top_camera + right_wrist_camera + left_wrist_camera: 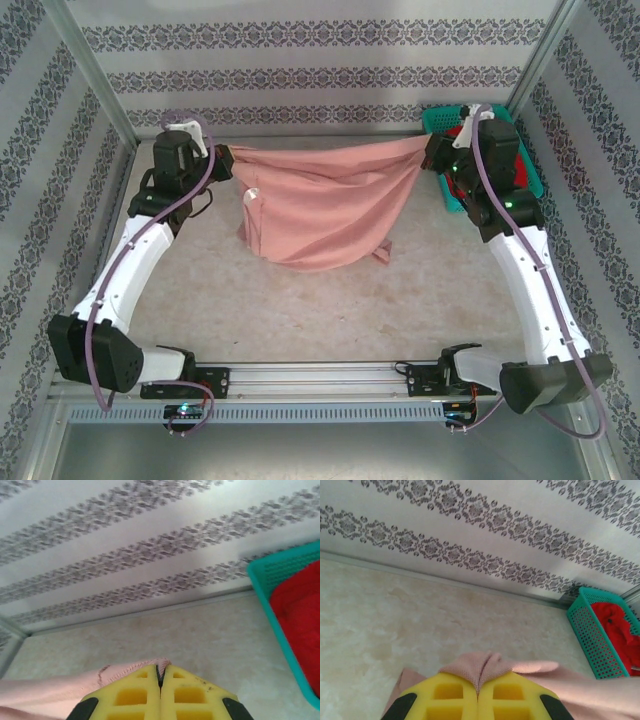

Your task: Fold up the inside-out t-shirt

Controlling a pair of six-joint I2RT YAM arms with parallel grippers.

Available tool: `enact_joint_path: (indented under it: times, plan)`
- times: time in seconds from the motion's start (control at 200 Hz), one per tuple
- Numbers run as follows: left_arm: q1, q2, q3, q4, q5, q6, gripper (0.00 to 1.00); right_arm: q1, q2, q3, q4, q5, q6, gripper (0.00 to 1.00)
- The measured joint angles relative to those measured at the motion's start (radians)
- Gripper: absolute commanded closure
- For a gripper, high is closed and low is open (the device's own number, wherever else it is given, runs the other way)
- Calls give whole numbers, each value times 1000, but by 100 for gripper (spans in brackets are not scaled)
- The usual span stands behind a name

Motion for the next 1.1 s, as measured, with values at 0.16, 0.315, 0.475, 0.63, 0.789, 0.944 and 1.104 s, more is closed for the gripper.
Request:
enact_joint_path:
  times: [0.16,0.315,0.475,0.63,0.789,0.944,1.104]
  plan:
    - [-8,-50,170,5,0,0,100,105,17,237,0,-40,-29,100]
    - [-21,-264,208,10,5,0,100,223,-105,335,11,-51,-77,100]
    - [-21,-429,255,-21,3,13,100,270,-264,335,8,-58,-84,100]
    - [-21,-416,347,-87,-44,43,100,271,-324,332,8,-47,-89,100]
    - [-21,-256,346,-141,-110,82,100,271,-264,266,8,85,-145,100]
    - [-11,-7,364,-173,-156,119,100,216,-65,251,55,160,-185,100]
    - [15,242,587,-238,-148,145,100,100,167,353,103,156,-159,100]
